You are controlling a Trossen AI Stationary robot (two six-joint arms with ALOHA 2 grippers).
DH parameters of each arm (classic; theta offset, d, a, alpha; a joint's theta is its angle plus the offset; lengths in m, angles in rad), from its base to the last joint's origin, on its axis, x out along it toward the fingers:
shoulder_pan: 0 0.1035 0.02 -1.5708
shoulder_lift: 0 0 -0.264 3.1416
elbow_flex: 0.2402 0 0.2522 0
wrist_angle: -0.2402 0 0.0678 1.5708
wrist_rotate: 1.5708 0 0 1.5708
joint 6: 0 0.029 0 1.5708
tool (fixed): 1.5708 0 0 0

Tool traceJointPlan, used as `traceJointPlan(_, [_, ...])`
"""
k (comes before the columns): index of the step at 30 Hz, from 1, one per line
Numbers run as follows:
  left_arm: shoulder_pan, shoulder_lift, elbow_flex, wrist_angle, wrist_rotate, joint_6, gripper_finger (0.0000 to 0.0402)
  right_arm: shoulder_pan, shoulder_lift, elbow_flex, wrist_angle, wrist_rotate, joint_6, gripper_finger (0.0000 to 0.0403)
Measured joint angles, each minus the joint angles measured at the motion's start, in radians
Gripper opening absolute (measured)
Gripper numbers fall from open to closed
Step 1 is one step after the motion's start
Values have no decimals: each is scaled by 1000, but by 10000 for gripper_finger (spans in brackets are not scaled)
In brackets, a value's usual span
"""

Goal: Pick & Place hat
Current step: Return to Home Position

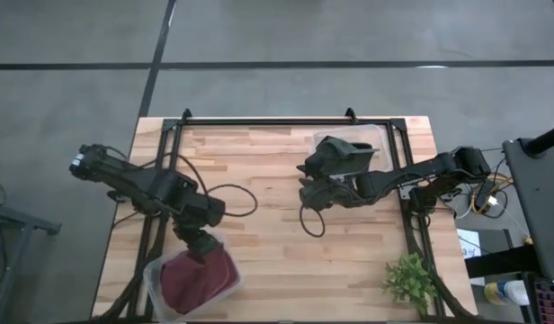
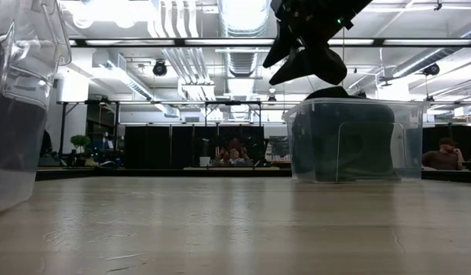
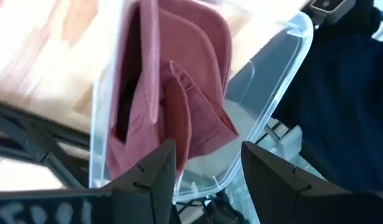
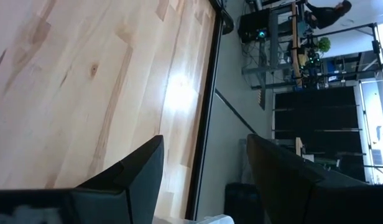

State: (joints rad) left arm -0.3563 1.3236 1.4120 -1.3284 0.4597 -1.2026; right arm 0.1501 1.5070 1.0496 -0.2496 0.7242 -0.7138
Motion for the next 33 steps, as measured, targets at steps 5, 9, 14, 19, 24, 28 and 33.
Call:
traceJointPlan(5, [23, -5, 77, -93, -147, 55, 174, 0, 0, 0, 0, 0, 9, 221])
traceJointPlan(9, [22, -20, 104, -142, -337, 112, 174, 0, 0, 0, -1, 0, 48, 220])
traceJointPlan(14, [28, -23, 107, -138, -644, 347, 150, 0, -8, 1, -9, -26, 96, 191])
traceJointPlan(19, [56, -22, 93, -15, -783, 553, 80, -6, -34, 1, -9, -227, 206, 106])
traceJointPlan(24, [89, -22, 48, 200, -883, 777, 8, -9, -87, 1, -8, -377, 273, 18])
traceJointPlan(28, [112, -25, -1, 435, -979, 983, 2, -12, -165, 1, -8, -444, 284, 9])
traceJointPlan(33, [141, -78, -87, 776, -872, 1211, 0, -74, -328, -10, -3, -691, 356, 8])
